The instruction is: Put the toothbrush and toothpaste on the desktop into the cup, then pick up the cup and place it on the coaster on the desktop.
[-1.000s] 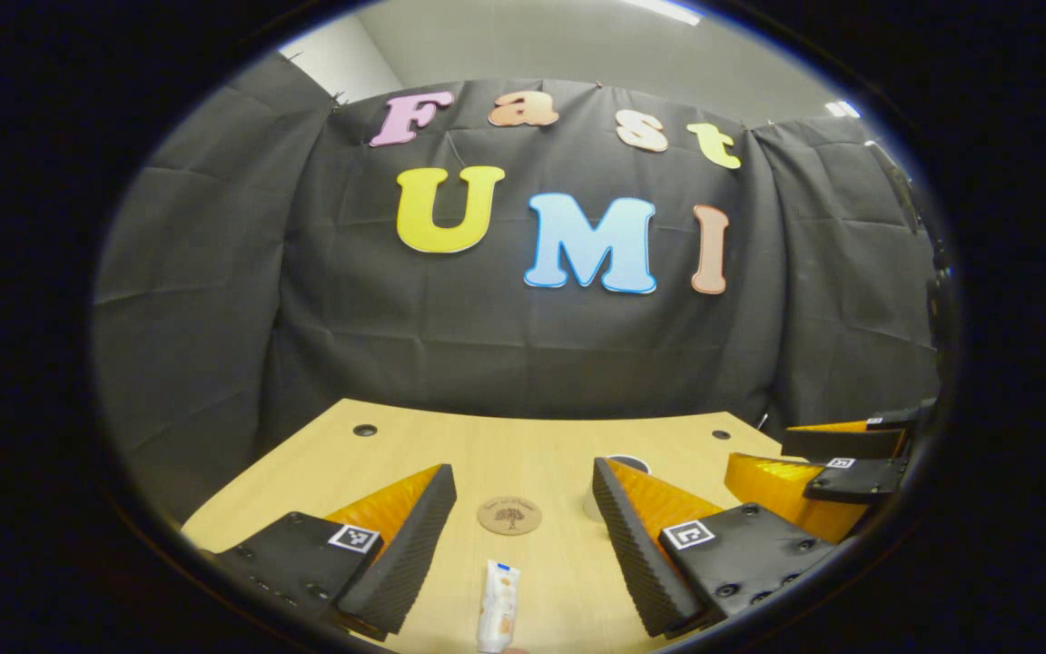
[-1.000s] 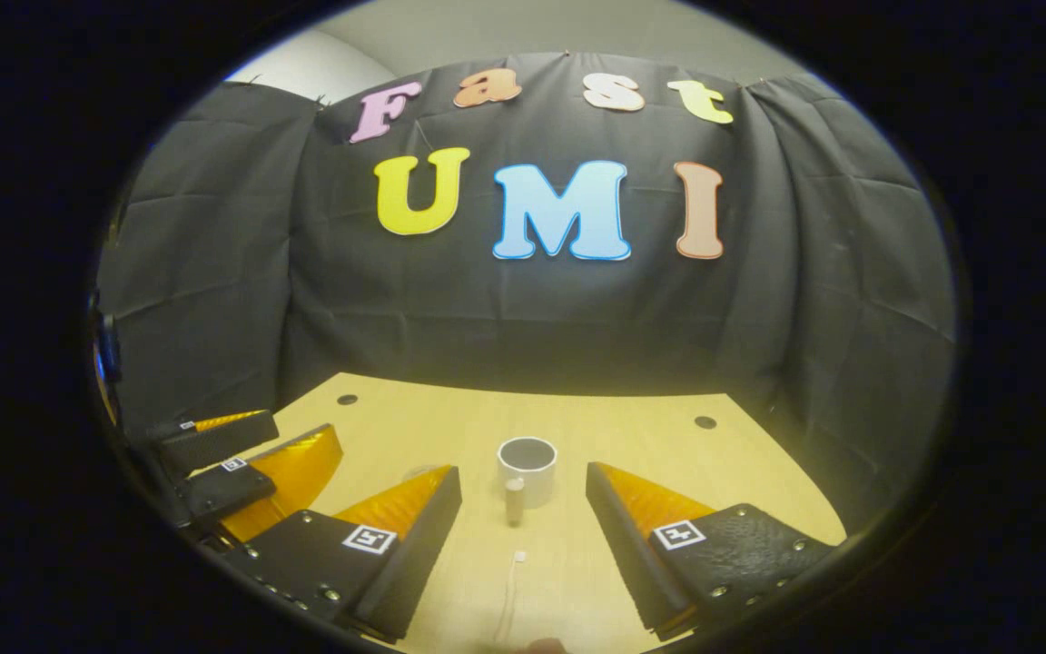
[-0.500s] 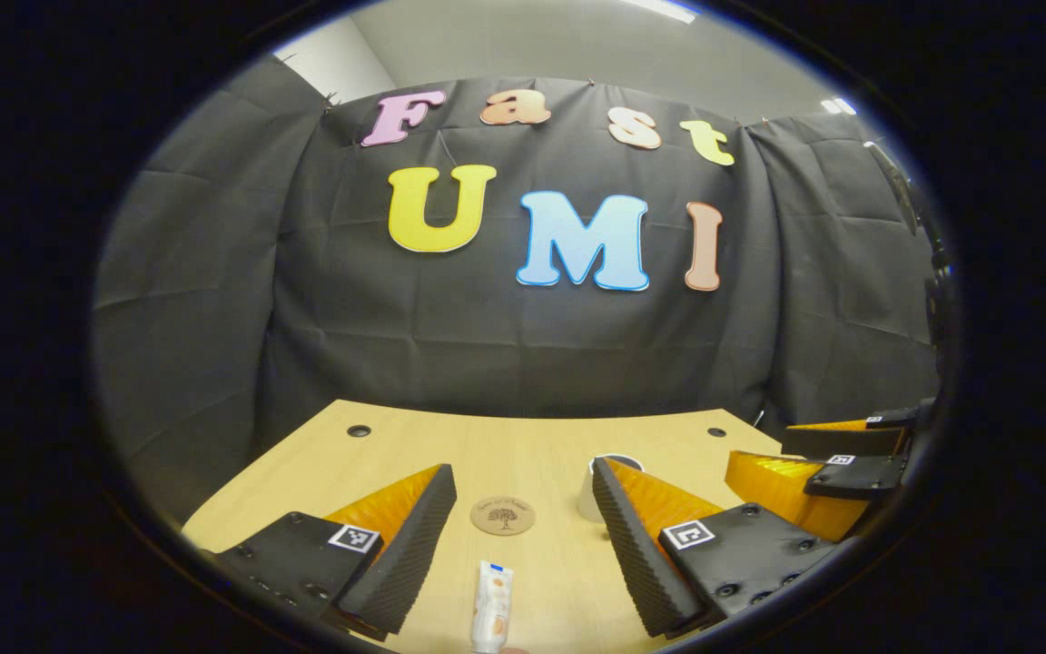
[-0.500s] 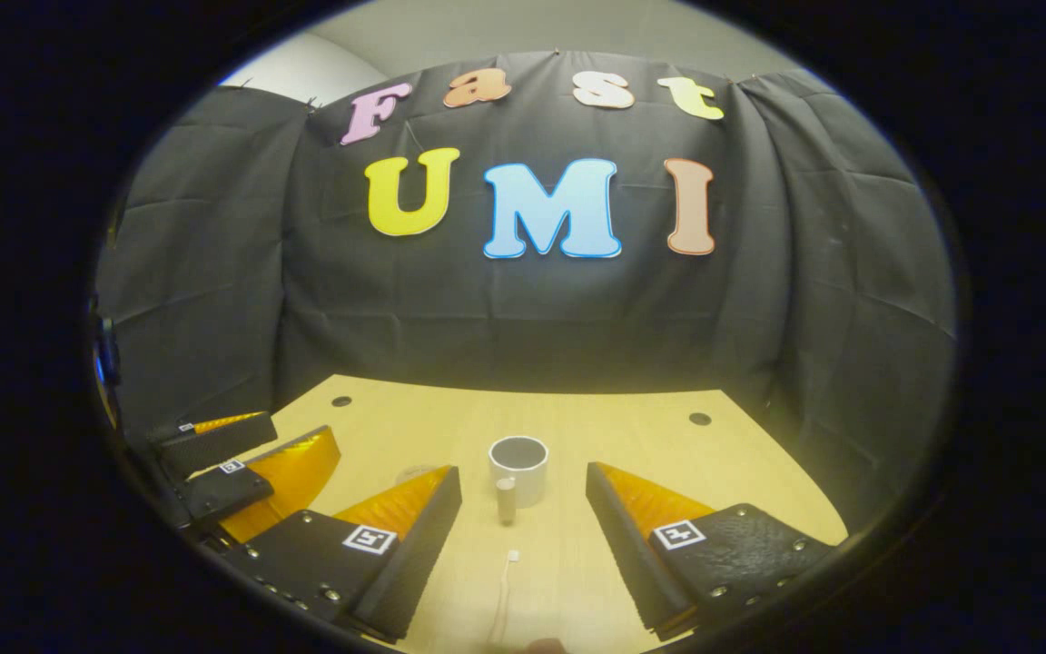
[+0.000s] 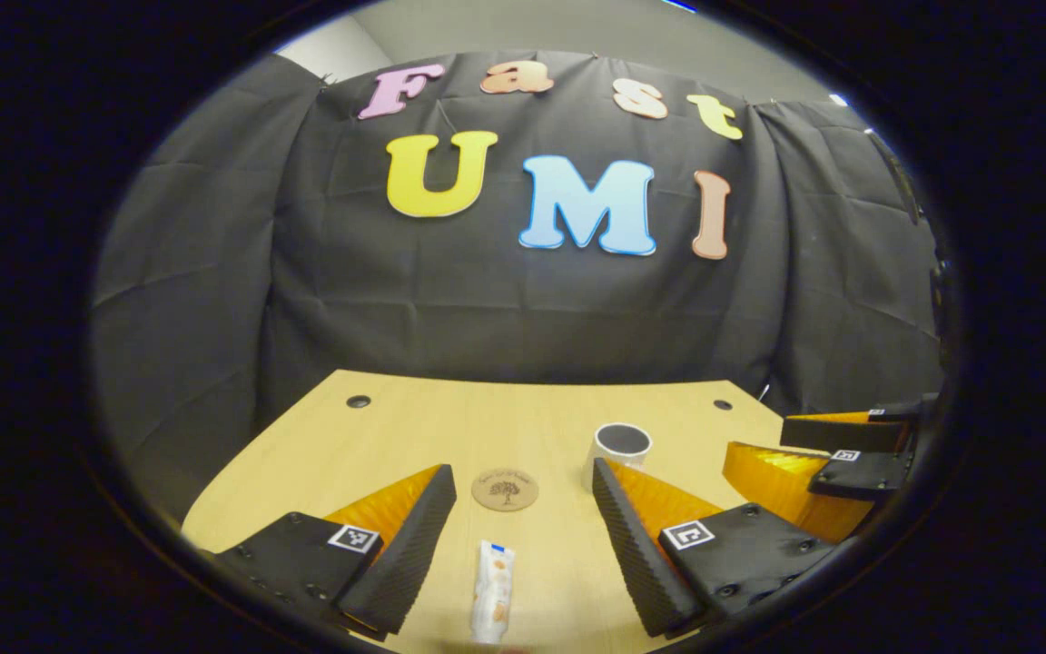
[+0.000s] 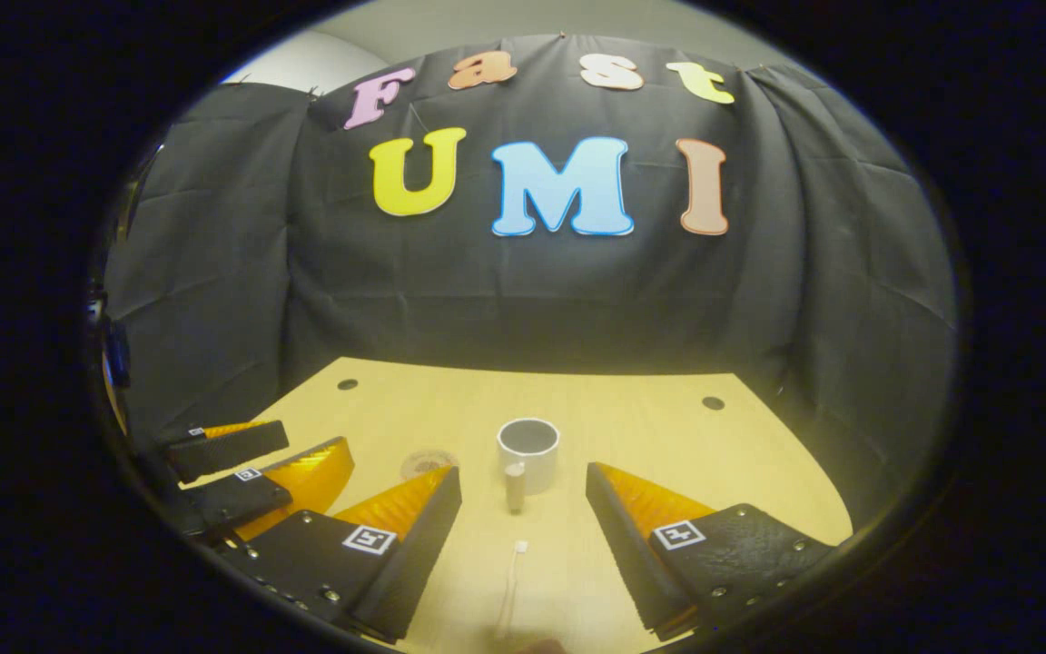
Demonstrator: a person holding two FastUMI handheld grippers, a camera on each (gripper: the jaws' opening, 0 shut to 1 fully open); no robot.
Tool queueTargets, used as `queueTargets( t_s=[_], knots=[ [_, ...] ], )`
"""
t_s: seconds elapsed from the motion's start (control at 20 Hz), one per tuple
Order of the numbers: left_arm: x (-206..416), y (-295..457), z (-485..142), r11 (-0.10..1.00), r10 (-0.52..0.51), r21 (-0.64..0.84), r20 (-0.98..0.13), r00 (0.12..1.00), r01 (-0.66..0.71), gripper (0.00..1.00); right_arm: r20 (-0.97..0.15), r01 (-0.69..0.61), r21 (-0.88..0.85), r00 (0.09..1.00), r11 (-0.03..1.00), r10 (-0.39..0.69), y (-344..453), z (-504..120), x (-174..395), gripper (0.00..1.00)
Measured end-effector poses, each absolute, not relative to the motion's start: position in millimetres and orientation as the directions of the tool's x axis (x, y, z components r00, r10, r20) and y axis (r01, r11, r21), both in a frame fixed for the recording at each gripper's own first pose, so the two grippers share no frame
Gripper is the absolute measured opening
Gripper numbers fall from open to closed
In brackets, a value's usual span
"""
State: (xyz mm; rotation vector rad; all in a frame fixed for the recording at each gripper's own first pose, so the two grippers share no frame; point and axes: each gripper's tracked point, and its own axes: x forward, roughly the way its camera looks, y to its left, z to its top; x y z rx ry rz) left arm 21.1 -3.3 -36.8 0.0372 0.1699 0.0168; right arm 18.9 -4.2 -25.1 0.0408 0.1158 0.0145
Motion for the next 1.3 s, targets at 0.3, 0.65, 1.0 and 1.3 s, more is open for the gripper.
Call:
queueTargets(
  t_s=[0.3, 0.65, 1.0, 1.3],
  knots=[
    [32, 6, -77, 0.998, 0.058, 0.041, -0.342, 0.938, -0.046, 0.99, -0.279, -0.034, 0.101, 0.958, 0.994, 0.061, 5, -74, 37, 0.87],
    [34, 18, -137, 0.995, 0.078, -0.005, -0.579, 0.812, -0.099, 0.97, -0.471, -0.043, 0.120, 0.877, 0.992, 0.095, 11, -126, 48, 0.87],
    [25, 27, -192, 0.996, 0.055, -0.002, -0.762, 0.646, -0.086, 0.98, -0.586, -0.042, 0.125, 0.803, 0.991, 0.108, 18, -170, 57, 0.87],
    [21, 33, -229, 0.997, 0.033, -0.010, -0.848, 0.528, -0.078, 1.00, -0.679, -0.054, 0.107, 0.725, 0.993, 0.113, 24, -199, 54, 0.88]
  ],
)
